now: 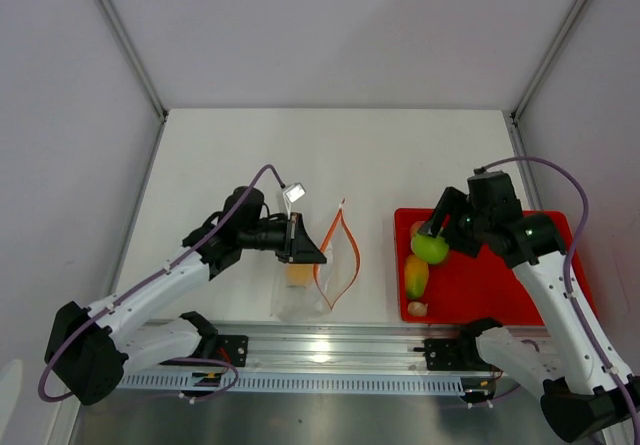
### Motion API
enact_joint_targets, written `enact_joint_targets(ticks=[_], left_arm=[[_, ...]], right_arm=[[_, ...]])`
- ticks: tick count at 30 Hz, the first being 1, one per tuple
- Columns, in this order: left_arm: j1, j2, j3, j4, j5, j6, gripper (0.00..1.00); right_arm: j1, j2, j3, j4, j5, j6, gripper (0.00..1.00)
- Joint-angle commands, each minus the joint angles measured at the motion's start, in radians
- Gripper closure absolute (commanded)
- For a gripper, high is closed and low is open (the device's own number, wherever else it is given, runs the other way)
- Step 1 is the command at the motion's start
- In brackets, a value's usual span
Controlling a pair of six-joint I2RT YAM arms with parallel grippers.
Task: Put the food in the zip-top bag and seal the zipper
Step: Place the fake fruit in the zipper food storage bag.
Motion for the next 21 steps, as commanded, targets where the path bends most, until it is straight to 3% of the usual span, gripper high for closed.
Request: enact_joint_targets(ticks=[1,12,21], left_arm=[[0.01,0.018,0.057,0.002,-0.003,-0.014,0.99],[0.01,0.019,0.058,0.017,-0.014,-0.074,0.99],[0.009,-0.018,0.071,-0.023,-0.043,-0.09,0.99]], right_arm=[[0.057,0.017,0.077,0.105,-0.202,-0.06,1.0],[0.375,0.028,0.125,0.475,-0.352,-0.029,1.0],[0.533,0.137,0.127,0.523,-0.325,-0.08,1.0]])
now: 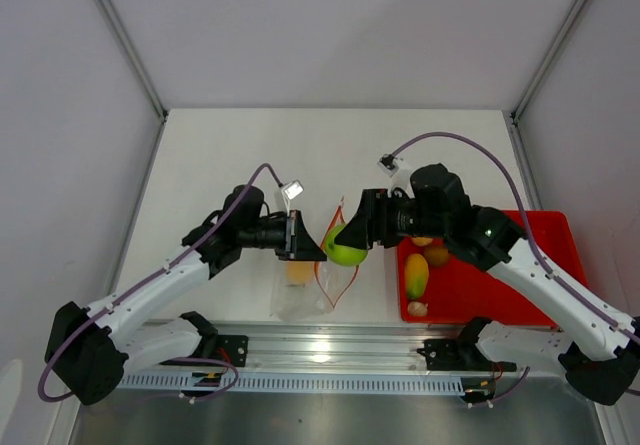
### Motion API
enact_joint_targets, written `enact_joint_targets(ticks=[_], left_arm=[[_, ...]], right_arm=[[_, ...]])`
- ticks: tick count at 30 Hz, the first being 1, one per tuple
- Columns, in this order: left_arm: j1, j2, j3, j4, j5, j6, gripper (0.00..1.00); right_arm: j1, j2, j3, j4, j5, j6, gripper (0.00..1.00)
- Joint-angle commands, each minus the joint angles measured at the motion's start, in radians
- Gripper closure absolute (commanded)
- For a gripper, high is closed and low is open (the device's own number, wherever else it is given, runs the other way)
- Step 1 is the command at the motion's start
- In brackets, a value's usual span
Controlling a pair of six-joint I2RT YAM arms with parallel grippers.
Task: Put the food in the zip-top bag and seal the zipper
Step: Place the fake fruit in the zipper food storage bag.
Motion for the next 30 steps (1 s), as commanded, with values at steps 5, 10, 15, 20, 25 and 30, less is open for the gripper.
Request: enact_joint_targets(ticks=[5,10,15,20,25,30], left_arm=[[0.01,-0.053,0.064,-0.021,-0.019,-0.028,0.99],[0.006,-0.076,0.07,-0.038,-0.019,-0.033,0.99],[0.006,-0.107,0.084,-0.067,-0.022,-0.031,0.99],[0.006,-0.136,0.115,-0.099,-0.025,-0.025,0.99],[0.008,-0.155,0.138,-0.125,-0.029,-0.028,0.99],[0.006,-0.167,0.147,-0.127,-0.025,-0.042,0.99]], right_arm=[[0.079,0.041,-0.017,0.045,0.075,-0.043,1.0],[0.12,0.078,-0.013,0.021,0.148,-0.06,0.98],[0.177,0.118,0.012,-0.022,0.232,-0.072,0.83],[0.208,0.144,0.02,-0.038,0.293,-0.066,0.5],[0.231,0.138,0.027,-0.068,0.382,-0.07,0.11],[0.232,0.133,0.056,-0.101,0.416,-0.089,0.06]])
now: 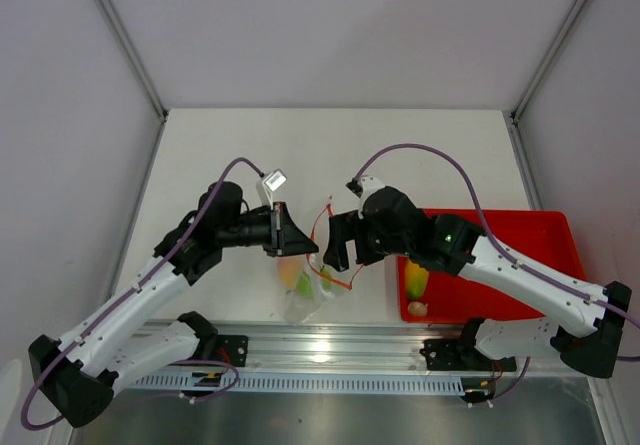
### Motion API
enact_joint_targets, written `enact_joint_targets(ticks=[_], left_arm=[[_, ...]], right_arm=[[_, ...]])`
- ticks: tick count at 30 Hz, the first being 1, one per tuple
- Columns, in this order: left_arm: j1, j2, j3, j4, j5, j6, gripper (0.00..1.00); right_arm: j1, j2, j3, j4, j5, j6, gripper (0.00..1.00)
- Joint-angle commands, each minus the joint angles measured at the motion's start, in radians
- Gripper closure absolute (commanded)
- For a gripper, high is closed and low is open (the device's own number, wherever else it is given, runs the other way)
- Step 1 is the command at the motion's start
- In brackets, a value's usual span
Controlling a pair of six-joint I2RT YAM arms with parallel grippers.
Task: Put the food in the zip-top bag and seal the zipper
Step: Place the fake fruit in the zipper food storage bag, then pick up the fake fruit from the bin.
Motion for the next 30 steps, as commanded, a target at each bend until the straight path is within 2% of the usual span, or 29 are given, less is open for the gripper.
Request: enact_joint_targets(ticks=[1,6,9,12,13,16,17,20,24,30], left_arm=[[-0.002,-0.018,0.043,0.024,0.029,-0.024,1.0],[-0.005,-0.009,0.045,0.02,0.025,-0.021,0.99],[-0.005,-0.006,0.033,0.021,0.021,-0.02,0.99],[-0.004,-0.007,0.023,0.023,0.018,-0.017,0.99],[-0.005,-0.007,0.017,0.024,0.018,-0.015,0.99],[-0.005,-0.006,0.011,0.029,0.021,-0.015,0.99],[-0.005,-0.004,0.011,0.029,0.022,-0.015,0.99],[-0.005,-0.003,0.01,0.034,0.025,-0.012,1.0],[-0.005,-0.001,0.008,0.032,0.03,-0.006,0.99],[-0.004,0.005,0.007,0.029,0.039,0.002,0.99]], right_arm=[[0.008,-0.004,0.065,-0.029,0.074,-0.03,0.01],[0.008,-0.047,0.117,-0.055,0.132,-0.039,0.01],[0.002,-0.069,0.164,-0.111,0.231,-0.041,0.01],[-0.055,-0.101,0.186,-0.185,0.321,-0.023,0.03],[-0.116,-0.122,0.182,-0.197,0.333,-0.013,0.03],[-0.25,-0.153,0.119,-0.22,0.311,-0.019,0.0],[-0.344,-0.168,0.093,-0.217,0.276,-0.029,0.01],[-0.47,-0.187,-0.021,-0.17,0.246,-0.082,0.01],[-0.538,-0.184,-0.151,-0.095,0.248,-0.113,0.01],[-0.597,-0.092,-0.223,-0.015,0.246,-0.098,0.03]])
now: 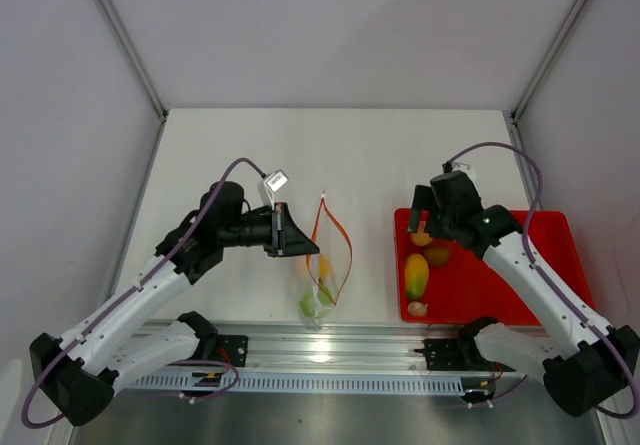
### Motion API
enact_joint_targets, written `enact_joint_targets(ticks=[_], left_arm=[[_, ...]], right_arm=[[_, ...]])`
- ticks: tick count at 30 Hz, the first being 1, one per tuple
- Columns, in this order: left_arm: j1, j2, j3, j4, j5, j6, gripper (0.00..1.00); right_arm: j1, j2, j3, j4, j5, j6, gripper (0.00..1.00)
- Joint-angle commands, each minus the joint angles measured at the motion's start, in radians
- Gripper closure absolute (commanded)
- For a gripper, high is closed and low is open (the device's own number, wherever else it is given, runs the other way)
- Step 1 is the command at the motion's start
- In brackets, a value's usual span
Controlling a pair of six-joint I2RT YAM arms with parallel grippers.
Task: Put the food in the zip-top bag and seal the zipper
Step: Pick up the fake fruit from the bin.
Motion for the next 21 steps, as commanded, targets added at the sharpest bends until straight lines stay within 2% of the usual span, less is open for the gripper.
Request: enact_joint_targets(ticks=[1,10,21], left_arm=[[-0.002,0.0,0.003,0.029,0.027,0.007,0.99],[-0.003,-0.006,-0.013,0.036,0.03,0.007,0.99],[-0.003,-0.018,-0.016,0.021,0.022,0.016,1.0]], right_arm=[[-0.026,0.055,-0.016,0.093,0.004,-0.011,0.03],[-0.047,0.231,-0.018,0.151,0.018,-0.01,0.05],[-0.07,0.344,-0.074,0.248,0.023,-0.019,0.09]])
